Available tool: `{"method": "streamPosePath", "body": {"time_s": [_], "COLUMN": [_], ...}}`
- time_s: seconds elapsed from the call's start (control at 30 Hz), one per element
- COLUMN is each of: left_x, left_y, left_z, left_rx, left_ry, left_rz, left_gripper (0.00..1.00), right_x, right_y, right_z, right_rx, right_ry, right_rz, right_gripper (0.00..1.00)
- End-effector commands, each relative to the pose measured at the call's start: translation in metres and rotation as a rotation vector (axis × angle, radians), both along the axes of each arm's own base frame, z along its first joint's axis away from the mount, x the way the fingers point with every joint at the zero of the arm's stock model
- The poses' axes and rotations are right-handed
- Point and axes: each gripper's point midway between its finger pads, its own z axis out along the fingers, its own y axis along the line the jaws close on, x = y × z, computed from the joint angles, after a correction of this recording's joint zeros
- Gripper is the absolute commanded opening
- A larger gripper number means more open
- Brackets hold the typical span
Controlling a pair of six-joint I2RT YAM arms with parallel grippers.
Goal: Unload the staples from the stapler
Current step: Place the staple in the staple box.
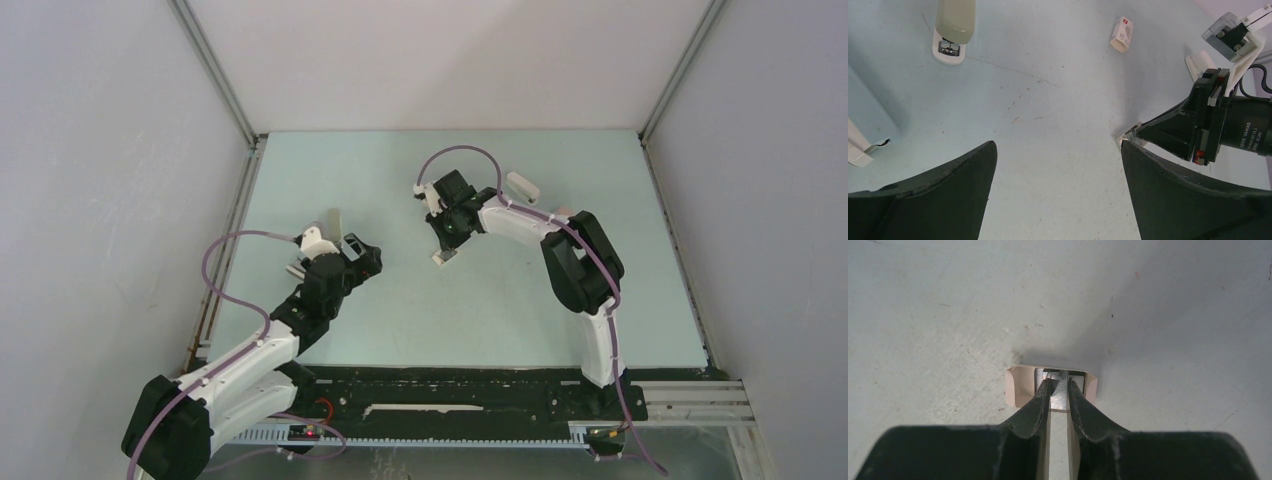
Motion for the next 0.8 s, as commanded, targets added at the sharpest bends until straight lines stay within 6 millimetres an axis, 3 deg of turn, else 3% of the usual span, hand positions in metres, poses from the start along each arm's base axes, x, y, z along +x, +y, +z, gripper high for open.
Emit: {"method": "streamPosePath", "body": {"time_s": [0.0, 0.77], "left_x": [0.0066, 0.0066], "left_y": [-0.0004, -0.0007], "left_z": [0.0133, 0.014], "left_rx": [-0.011, -0.014], "left_ry": [-0.046, -0.049], "left_rz": [0.006, 0.005], "left_gripper": [0.99, 0.99], "right_x": [0.0125, 0.0101], "right_y": [0.0037, 0.0018], "right_z": [0.0097, 0.0055], "right_rx": [0.006, -0.005], "right_ry": [-0.035, -0.02], "right_rz": [-0.001, -0.002], "right_gripper": [0.14, 0.19]}}
